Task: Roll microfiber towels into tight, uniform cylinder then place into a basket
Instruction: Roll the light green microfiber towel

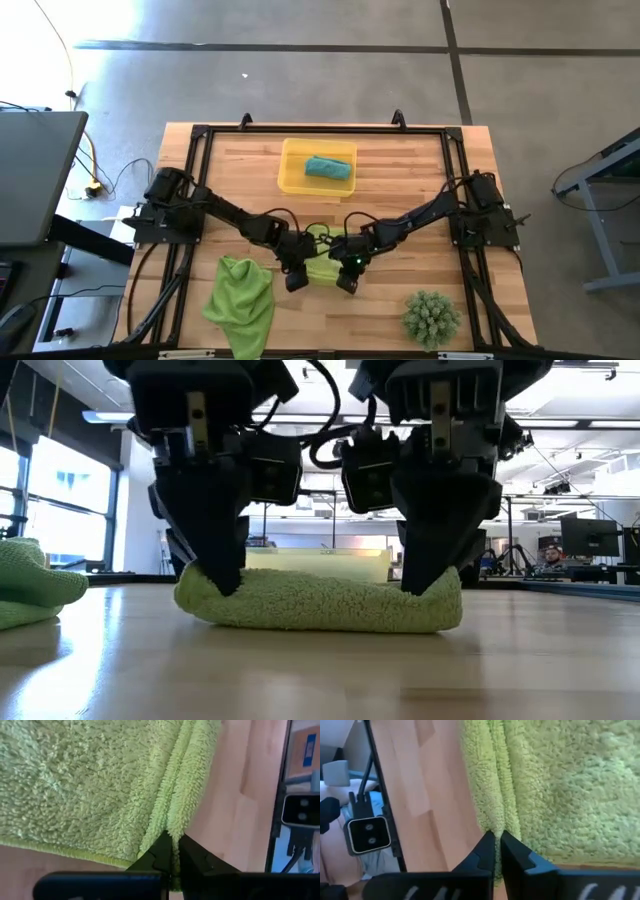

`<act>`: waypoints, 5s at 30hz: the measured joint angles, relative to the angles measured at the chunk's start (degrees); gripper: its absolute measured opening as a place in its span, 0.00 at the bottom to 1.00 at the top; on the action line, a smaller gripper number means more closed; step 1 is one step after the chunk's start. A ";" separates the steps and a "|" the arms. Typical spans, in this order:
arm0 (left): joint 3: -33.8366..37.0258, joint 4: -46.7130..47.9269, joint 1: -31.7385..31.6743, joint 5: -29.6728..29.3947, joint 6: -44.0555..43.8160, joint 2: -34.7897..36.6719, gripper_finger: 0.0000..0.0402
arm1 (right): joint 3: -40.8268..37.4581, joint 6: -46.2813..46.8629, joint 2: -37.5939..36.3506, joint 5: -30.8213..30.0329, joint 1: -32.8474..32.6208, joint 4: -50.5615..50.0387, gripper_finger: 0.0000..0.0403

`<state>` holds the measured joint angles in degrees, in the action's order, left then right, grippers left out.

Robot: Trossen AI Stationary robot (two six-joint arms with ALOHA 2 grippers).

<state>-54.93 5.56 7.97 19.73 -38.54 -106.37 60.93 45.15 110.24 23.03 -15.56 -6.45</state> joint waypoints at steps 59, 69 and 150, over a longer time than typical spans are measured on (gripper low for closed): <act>0.11 -3.31 -0.47 8.32 -17.67 -1.64 0.03 | 0.28 -32.62 1.85 -40.55 -12.67 -0.13 0.30; -0.08 3.23 -0.40 9.94 -5.50 -1.40 0.11 | 0.28 -25.49 1.84 -40.01 -12.58 -1.32 0.02; -0.35 2.68 13.35 -30.94 25.39 -1.37 0.41 | 0.02 -9.10 1.95 -16.23 -5.63 4.26 0.07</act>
<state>-55.29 8.24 21.32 -11.20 -13.15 -107.73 60.95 36.05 112.18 6.80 -21.19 -2.19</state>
